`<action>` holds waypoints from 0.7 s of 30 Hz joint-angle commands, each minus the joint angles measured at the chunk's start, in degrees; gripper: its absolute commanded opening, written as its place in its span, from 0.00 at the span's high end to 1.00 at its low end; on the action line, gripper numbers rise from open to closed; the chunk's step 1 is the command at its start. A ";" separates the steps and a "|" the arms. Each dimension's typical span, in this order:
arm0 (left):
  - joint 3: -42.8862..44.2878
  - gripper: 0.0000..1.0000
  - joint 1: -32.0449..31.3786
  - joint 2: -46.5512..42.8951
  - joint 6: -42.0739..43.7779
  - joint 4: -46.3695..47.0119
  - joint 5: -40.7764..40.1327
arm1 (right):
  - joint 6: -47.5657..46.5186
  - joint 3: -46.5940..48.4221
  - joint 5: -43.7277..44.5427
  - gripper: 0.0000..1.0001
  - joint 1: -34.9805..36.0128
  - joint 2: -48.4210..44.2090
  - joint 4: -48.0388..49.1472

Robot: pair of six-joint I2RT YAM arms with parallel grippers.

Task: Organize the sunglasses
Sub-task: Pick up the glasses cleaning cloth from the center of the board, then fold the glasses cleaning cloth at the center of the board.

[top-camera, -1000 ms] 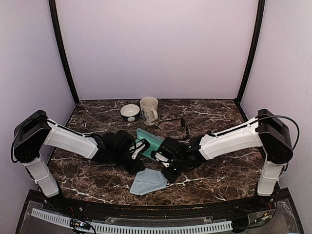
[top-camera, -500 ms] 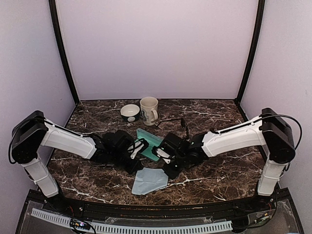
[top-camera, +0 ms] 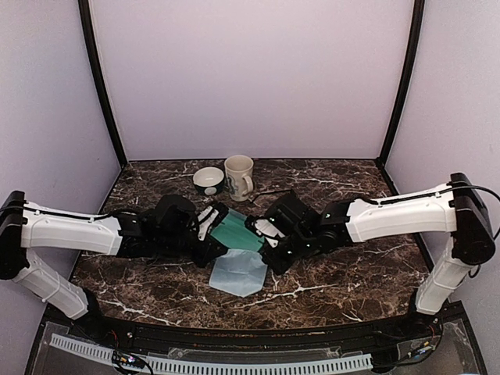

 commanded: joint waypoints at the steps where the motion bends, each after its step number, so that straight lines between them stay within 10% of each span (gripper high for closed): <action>1: -1.20 1.00 -3.57 -5.07 -0.20 -4.78 -2.85 | 1.08 -0.14 -0.75 1.00 3.27 -4.00 -0.36; 21: -8.29 1.00 -19.64 -13.39 -11.45 -7.79 -18.66 | 12.34 -4.03 11.61 1.00 15.13 -9.53 -5.69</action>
